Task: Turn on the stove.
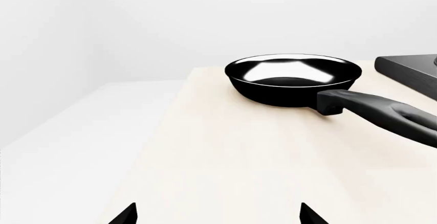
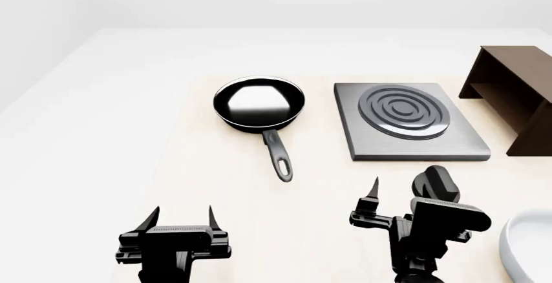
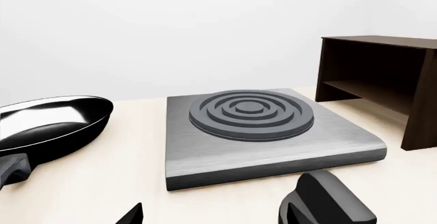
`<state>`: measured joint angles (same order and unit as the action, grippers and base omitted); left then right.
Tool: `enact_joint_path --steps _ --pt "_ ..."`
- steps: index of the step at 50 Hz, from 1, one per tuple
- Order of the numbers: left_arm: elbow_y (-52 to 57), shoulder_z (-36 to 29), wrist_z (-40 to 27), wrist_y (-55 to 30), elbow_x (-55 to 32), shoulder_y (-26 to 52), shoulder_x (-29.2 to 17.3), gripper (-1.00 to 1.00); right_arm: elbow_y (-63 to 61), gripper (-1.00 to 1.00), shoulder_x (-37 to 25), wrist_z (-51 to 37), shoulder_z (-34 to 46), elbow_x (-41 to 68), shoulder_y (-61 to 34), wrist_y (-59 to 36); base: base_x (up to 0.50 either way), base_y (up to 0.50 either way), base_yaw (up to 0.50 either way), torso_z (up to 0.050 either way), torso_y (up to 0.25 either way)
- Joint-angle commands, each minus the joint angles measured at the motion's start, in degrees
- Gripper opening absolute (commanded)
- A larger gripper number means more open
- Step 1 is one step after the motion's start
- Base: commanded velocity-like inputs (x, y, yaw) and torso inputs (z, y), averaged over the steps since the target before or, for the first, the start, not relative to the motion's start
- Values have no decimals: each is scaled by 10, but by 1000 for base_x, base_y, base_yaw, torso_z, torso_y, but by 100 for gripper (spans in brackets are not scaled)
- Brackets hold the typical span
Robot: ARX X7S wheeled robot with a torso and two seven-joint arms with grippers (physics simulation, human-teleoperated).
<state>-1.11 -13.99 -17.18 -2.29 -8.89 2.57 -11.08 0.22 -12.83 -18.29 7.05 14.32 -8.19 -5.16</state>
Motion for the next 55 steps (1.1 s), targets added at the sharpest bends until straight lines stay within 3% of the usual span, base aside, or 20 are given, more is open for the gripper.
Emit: enact_joint_path --steps 1,41,55 --pt "4 8 9 6 -2 -4 5 100 86 100 13 4 -28 -1 -48 20 0 0 0 0 0" --pt "7 -1 -5 4 -11 -1 -3 100 313 100 31 7 -29 3 -180 51 0 0 0 0 0" --pt "1 -4 -7 10 -13 1 -5 100 428 100 39 16 -37 5 -218 108 0 0 0 0 0"
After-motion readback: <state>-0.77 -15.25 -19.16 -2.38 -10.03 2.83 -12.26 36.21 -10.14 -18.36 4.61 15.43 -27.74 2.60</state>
